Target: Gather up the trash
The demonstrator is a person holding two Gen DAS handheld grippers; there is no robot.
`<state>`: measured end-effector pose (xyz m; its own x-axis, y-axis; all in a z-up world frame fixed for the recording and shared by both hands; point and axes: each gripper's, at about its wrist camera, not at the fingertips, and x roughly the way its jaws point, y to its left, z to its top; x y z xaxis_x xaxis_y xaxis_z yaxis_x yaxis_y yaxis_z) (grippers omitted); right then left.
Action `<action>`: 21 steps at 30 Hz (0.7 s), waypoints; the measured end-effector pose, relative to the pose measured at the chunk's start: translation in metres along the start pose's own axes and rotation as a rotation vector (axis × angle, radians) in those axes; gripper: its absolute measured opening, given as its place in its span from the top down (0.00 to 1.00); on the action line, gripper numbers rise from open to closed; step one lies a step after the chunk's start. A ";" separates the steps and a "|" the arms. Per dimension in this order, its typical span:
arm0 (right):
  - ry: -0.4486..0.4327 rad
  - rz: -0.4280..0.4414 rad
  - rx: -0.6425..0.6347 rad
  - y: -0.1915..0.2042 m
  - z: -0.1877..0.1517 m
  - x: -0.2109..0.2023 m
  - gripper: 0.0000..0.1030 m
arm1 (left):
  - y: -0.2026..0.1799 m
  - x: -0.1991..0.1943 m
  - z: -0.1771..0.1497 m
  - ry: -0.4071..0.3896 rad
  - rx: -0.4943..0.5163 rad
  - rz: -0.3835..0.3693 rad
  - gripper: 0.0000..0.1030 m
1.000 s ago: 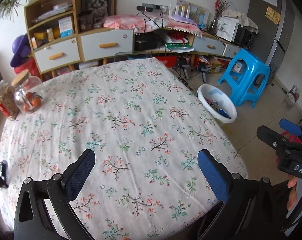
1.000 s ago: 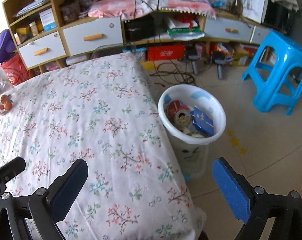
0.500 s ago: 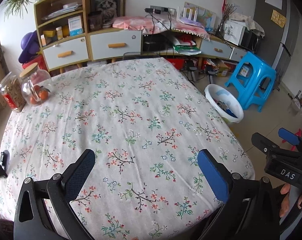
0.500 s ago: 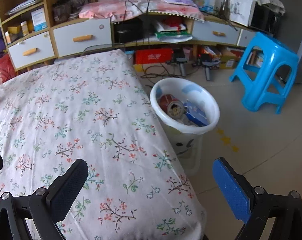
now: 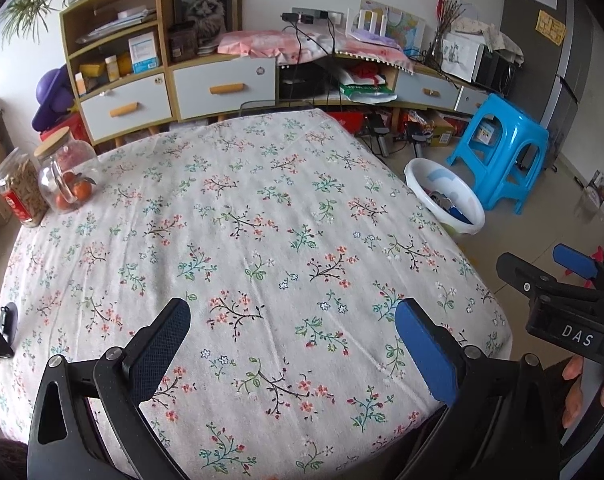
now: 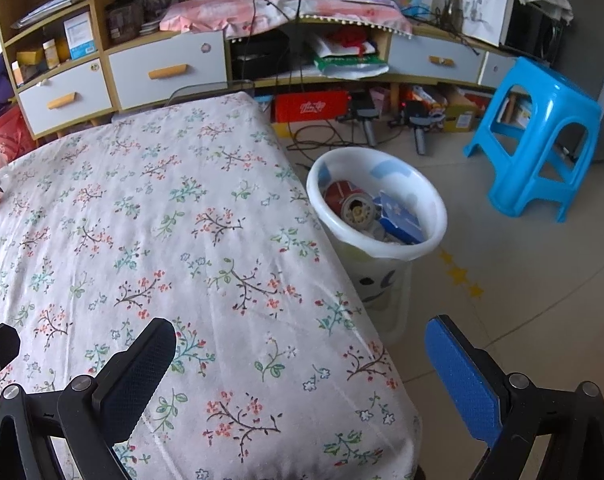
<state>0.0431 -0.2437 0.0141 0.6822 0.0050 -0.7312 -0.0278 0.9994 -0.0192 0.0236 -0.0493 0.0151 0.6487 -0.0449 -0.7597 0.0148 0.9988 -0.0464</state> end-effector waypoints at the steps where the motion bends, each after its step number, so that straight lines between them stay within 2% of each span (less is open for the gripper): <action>1: 0.000 0.001 0.002 0.000 0.000 0.000 0.01 | 0.000 0.000 0.000 -0.001 0.000 -0.001 0.00; 21: 0.006 0.015 0.017 -0.002 0.000 0.000 0.01 | -0.001 0.001 0.000 0.009 -0.012 -0.010 0.00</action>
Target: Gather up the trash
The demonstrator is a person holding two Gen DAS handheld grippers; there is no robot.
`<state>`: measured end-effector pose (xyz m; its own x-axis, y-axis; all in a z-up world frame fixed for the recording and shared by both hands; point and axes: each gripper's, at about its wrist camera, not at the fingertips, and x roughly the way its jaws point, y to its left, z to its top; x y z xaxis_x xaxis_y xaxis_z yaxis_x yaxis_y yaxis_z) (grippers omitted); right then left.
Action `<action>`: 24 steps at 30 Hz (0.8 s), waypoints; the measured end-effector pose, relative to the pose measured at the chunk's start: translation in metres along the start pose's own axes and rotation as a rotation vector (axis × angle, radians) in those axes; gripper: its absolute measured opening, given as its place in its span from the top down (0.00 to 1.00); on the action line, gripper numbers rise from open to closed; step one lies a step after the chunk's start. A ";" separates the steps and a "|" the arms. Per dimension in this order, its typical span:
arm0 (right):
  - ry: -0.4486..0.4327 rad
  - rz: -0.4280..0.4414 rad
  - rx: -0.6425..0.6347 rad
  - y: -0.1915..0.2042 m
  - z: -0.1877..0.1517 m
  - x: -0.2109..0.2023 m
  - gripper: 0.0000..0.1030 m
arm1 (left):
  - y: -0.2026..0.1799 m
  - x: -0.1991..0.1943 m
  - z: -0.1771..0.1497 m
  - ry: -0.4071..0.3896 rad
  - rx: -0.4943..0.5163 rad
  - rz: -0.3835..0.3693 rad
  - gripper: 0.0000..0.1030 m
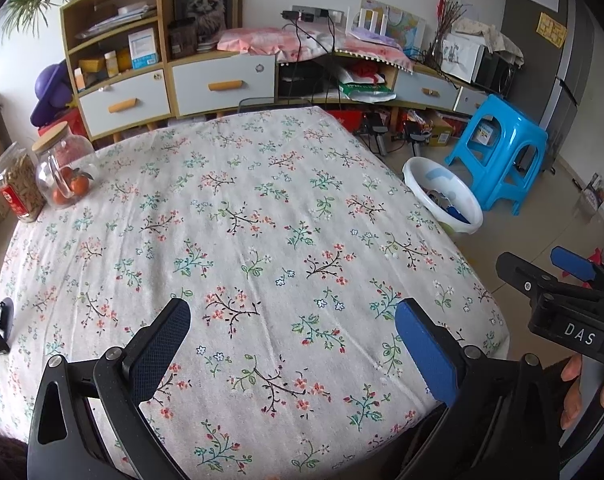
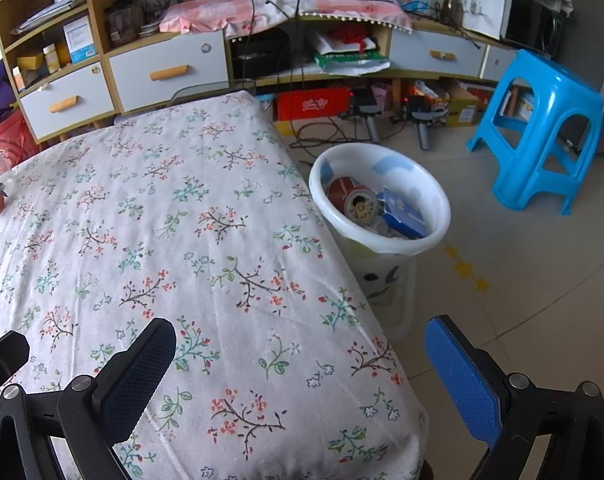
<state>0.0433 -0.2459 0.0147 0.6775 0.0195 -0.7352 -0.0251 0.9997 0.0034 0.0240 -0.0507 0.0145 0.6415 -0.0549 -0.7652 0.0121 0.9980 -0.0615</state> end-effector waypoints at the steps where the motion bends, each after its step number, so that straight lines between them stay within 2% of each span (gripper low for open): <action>1: 0.000 0.000 0.000 0.000 0.000 0.000 0.01 | 0.000 0.000 0.000 0.000 0.001 0.001 0.00; 24: 0.003 0.003 0.001 0.001 -0.001 0.000 0.01 | -0.001 0.001 -0.002 0.003 0.000 0.002 0.00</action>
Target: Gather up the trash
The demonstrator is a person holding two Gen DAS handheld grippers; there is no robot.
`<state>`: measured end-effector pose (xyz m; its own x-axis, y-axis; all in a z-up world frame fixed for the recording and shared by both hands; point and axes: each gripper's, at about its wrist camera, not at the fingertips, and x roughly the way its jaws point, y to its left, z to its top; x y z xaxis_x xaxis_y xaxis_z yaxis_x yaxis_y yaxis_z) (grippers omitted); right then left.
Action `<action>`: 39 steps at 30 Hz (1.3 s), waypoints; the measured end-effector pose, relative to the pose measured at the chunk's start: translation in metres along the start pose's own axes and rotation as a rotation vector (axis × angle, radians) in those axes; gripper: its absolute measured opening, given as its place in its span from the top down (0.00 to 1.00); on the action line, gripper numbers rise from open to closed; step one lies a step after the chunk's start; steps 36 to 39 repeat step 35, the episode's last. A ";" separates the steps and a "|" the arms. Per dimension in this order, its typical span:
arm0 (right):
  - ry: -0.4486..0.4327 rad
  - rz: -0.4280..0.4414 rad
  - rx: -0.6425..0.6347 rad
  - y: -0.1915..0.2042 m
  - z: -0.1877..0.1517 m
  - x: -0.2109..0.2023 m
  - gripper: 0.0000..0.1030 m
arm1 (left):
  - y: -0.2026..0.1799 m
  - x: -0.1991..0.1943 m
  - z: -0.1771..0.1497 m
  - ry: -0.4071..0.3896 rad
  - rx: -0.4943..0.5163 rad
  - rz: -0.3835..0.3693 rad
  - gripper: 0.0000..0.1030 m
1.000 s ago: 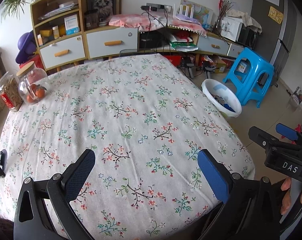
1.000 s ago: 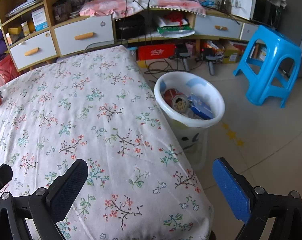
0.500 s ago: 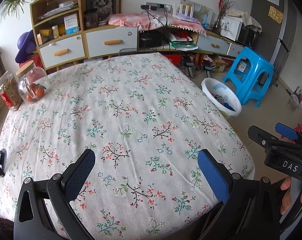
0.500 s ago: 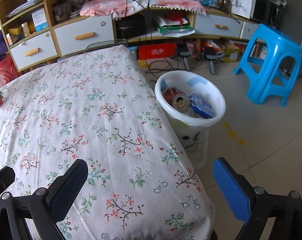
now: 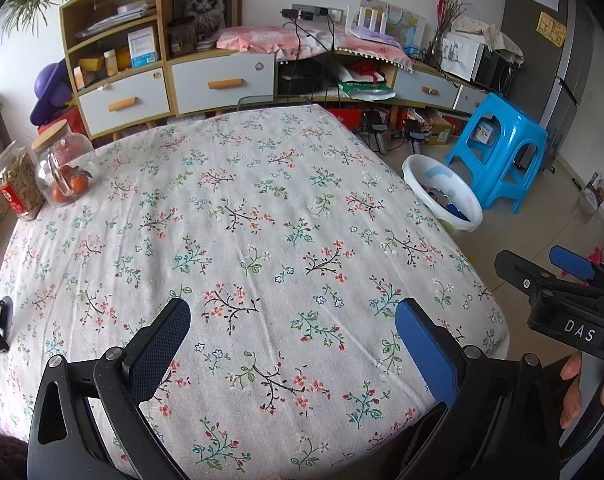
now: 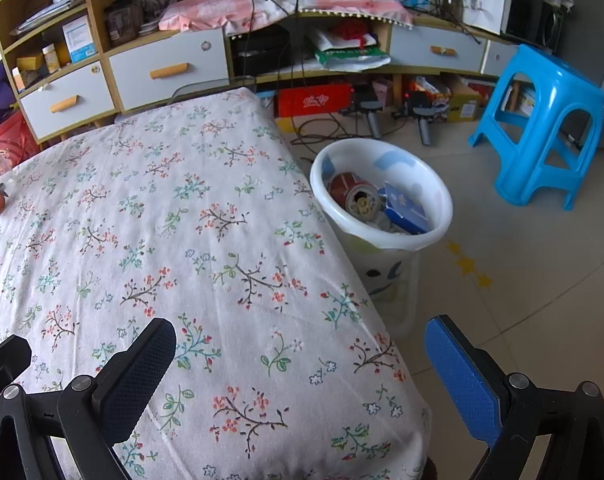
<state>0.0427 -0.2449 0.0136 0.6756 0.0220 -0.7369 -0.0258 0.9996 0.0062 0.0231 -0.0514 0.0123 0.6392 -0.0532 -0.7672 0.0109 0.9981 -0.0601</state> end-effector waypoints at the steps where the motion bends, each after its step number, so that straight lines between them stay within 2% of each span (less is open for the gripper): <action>1: 0.000 0.000 0.000 0.000 0.000 0.000 0.01 | 0.000 0.000 0.000 0.000 0.000 -0.001 0.00; 24: 0.006 -0.005 0.003 0.004 -0.004 0.003 0.01 | 0.002 0.000 -0.002 0.004 -0.017 0.023 0.00; 29: 0.007 -0.016 0.012 0.003 -0.003 0.006 0.01 | 0.007 0.012 0.001 0.006 -0.018 0.077 0.00; 39: 0.047 -0.016 0.023 0.003 -0.007 0.015 0.01 | 0.017 0.017 0.002 0.042 -0.063 0.047 0.00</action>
